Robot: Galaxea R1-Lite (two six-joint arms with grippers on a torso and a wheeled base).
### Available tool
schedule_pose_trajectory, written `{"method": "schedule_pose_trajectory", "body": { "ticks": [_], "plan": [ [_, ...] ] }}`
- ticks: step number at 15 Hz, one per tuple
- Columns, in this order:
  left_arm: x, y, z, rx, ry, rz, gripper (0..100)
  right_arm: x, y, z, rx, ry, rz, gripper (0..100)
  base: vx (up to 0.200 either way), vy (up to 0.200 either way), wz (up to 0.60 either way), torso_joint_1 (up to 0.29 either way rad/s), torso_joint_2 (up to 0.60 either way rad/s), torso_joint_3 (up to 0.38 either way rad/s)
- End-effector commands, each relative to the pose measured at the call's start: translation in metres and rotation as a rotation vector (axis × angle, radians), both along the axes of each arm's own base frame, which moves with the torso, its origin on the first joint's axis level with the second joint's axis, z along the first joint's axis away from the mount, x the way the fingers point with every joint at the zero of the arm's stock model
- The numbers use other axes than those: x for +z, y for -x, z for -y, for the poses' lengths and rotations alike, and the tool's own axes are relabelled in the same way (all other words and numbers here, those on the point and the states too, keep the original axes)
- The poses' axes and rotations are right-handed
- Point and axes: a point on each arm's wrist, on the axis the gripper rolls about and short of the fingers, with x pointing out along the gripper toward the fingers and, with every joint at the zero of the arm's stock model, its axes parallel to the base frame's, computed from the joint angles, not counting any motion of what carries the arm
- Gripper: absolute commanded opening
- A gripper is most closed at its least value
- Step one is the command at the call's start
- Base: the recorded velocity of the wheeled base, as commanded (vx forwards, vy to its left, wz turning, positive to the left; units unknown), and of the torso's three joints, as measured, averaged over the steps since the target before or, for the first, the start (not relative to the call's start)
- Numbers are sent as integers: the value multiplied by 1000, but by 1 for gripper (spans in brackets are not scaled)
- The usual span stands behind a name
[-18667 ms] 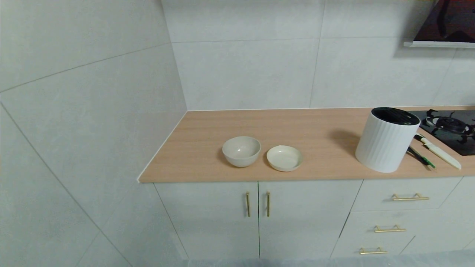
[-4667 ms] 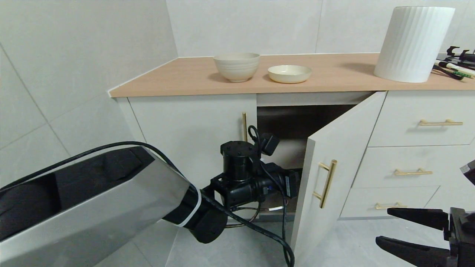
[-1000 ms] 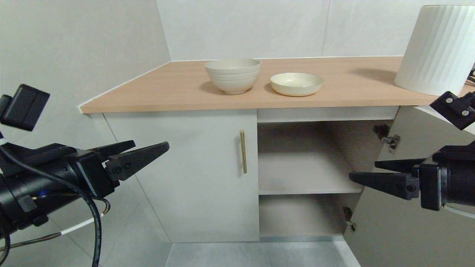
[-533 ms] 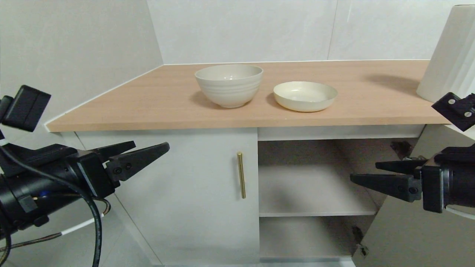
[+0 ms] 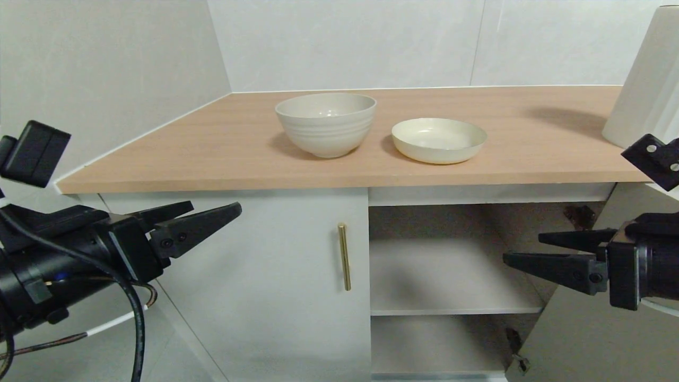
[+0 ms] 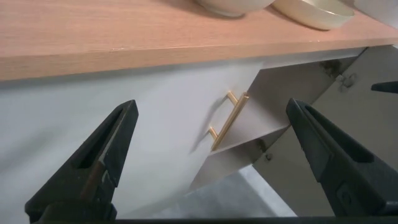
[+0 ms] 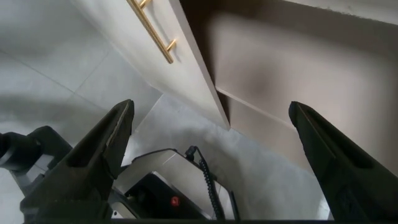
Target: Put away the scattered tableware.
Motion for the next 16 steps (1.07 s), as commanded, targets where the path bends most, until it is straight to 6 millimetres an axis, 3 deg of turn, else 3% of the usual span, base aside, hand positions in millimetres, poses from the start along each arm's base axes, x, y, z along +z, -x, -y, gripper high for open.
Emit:
{"method": "schedule_pose_trajectory", "body": {
  "ticks": [1, 8, 16],
  "plan": [
    [-1, -1, 0, 0, -1, -4, 100, 0, 0, 0, 5, -2, 0, 100, 0, 0, 0, 41, -183, -154],
    [-2, -2, 1, 3, -2, -10, 100, -1, -1, -1, 5, 0, -3, 100, 0, 0, 0, 111, -397, -286],
    [-6, -8, 0, 15, -10, -32, 100, -4, -4, -2, 3, 4, -11, 100, 0, 0, 0, 186, -470, -292]
  ]
}}
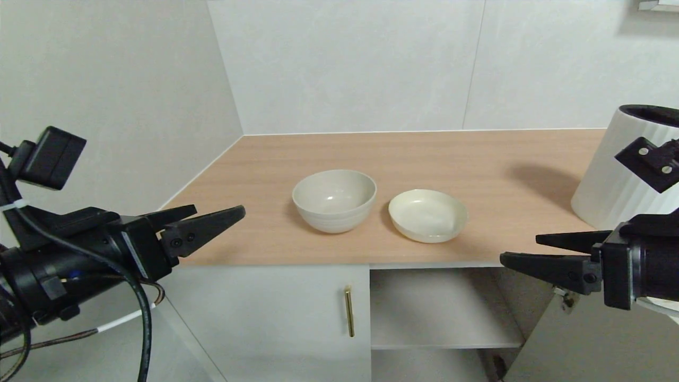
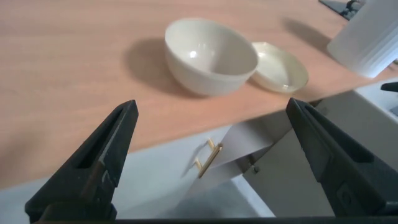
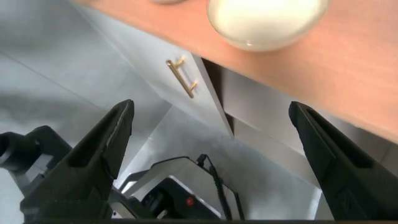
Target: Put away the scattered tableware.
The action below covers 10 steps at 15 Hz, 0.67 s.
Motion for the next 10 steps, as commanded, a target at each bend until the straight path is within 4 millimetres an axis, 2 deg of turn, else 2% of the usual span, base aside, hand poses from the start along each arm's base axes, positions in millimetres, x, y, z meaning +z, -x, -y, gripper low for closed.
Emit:
{"method": "schedule_pose_trajectory", "body": {
  "ticks": [1, 4, 7, 10],
  "plan": [
    [-1, -1, 0, 1, -1, -6, 100, -1, -1, -1, 1, 3, -6, 100, 0, 0, 0, 212, -491, -295],
    [-4, -3, 1, -3, -6, -13, 100, -2, -2, -1, 1, 2, -4, 100, 0, 0, 0, 194, -458, -259],
    [-2, -7, 3, -46, -4, -13, 100, -6, -12, -7, 4, 14, 12, 100, 0, 0, 0, 54, -132, -72],
    [4, -30, 12, -56, -17, -57, 100, -1, -49, -24, -103, 32, -8, 100, 0, 0, 0, 0, 0, 0]
  ]
}}
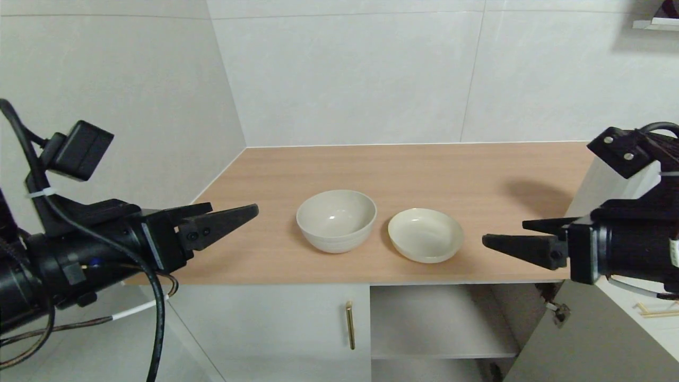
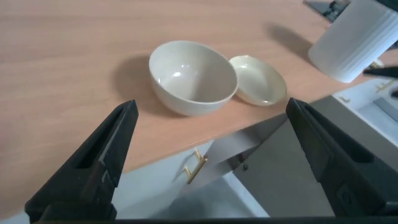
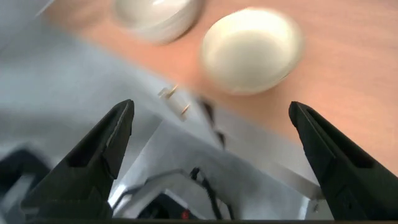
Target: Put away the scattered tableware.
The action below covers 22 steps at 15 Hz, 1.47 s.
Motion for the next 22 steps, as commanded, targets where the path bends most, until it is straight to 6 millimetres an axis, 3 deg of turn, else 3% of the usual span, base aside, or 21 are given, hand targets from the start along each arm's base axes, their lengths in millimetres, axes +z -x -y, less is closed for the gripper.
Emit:
{"method": "schedule_pose_trajectory", "body": {
  "ticks": [1, 4, 6, 8, 12, 13, 19, 22],
  "plan": [
    [2, -20, 7, -1, -14, -40, 100, -4, -31, -16, -74, 16, -57, 100, 0, 0, 0, 0, 0, 0],
    [0, -24, 10, -7, -75, -209, 100, -23, -55, -24, -129, 42, -136, 100, 0, 0, 0, 0, 0, 0],
    [4, -36, 14, 30, 2, -286, 100, -27, -69, -30, -229, 7, -180, 100, 0, 0, 0, 0, 0, 0],
    [8, -54, 22, 99, 128, -395, 100, -30, -73, -31, -255, 9, -187, 100, 0, 0, 0, 0, 0, 0],
    [0, -83, 39, 253, 144, -568, 100, -33, -78, -33, -285, 4, -194, 100, 0, 0, 0, 0, 0, 0],
    [-9, -88, 50, 243, 141, -604, 100, -37, -80, -34, -302, 16, -197, 100, 0, 0, 0, 0, 0, 0],
    [-50, -122, 67, 276, 123, -699, 100, -36, -84, -35, -323, 3, -183, 100, 0, 0, 0, 0, 0, 0],
    [-52, -124, 68, 276, 121, -705, 100, -36, -84, -35, -323, 3, -183, 100, 0, 0, 0, 0, 0, 0]
  ]
}}
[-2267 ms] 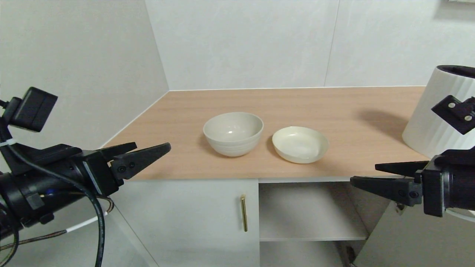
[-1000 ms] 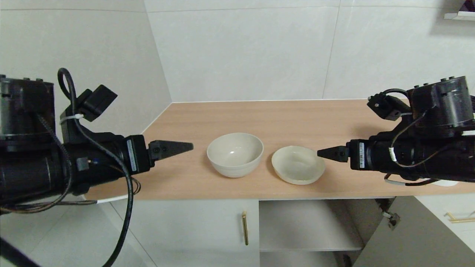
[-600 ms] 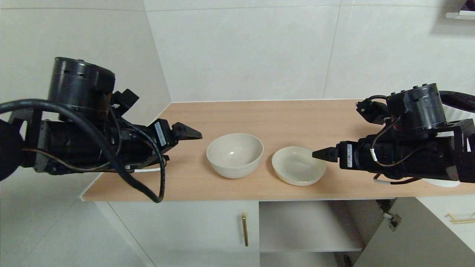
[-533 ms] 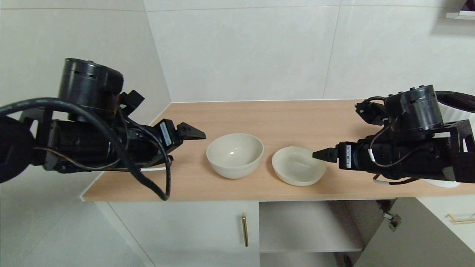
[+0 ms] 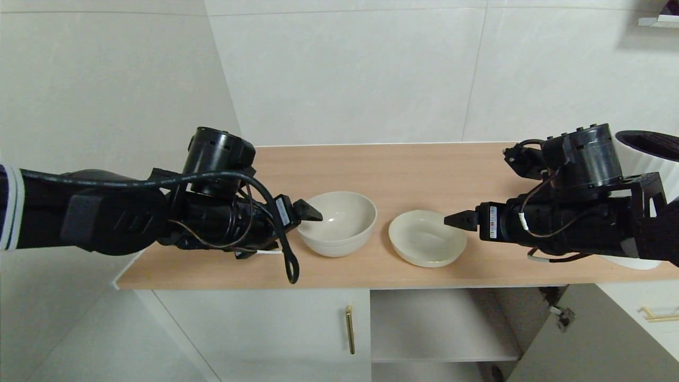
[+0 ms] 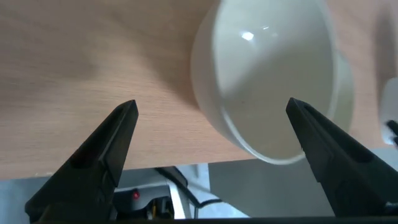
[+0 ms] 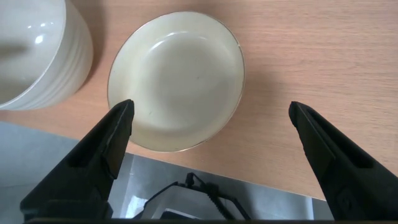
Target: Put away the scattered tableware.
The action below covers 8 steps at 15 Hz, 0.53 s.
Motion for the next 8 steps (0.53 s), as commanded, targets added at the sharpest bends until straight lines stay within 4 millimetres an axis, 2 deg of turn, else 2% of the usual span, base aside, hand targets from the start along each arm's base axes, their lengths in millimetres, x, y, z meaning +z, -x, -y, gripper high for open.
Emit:
{"method": "schedule_pose_trajectory", "body": {
  "ticks": [1, 4, 5, 8],
  "plan": [
    [-9, -5, 2, 0, -11, -25, 100, 0, 0, 0, 0, 0, -1, 100, 0, 0, 0, 0, 0, 0],
    [-9, -5, 2, 0, -11, -25, 100, 1, 1, 0, 0, -3, 3, 100, 0, 0, 0, 0, 0, 0],
    [-7, -4, 2, 0, -7, -20, 0, 1, 0, 0, 0, -4, 4, 100, 0, 0, 0, 0, 0, 0],
    [-3, -2, 1, 0, -2, -7, 0, 1, 0, 0, 0, -4, 4, 100, 0, 0, 0, 0, 0, 0]
  ]
}}
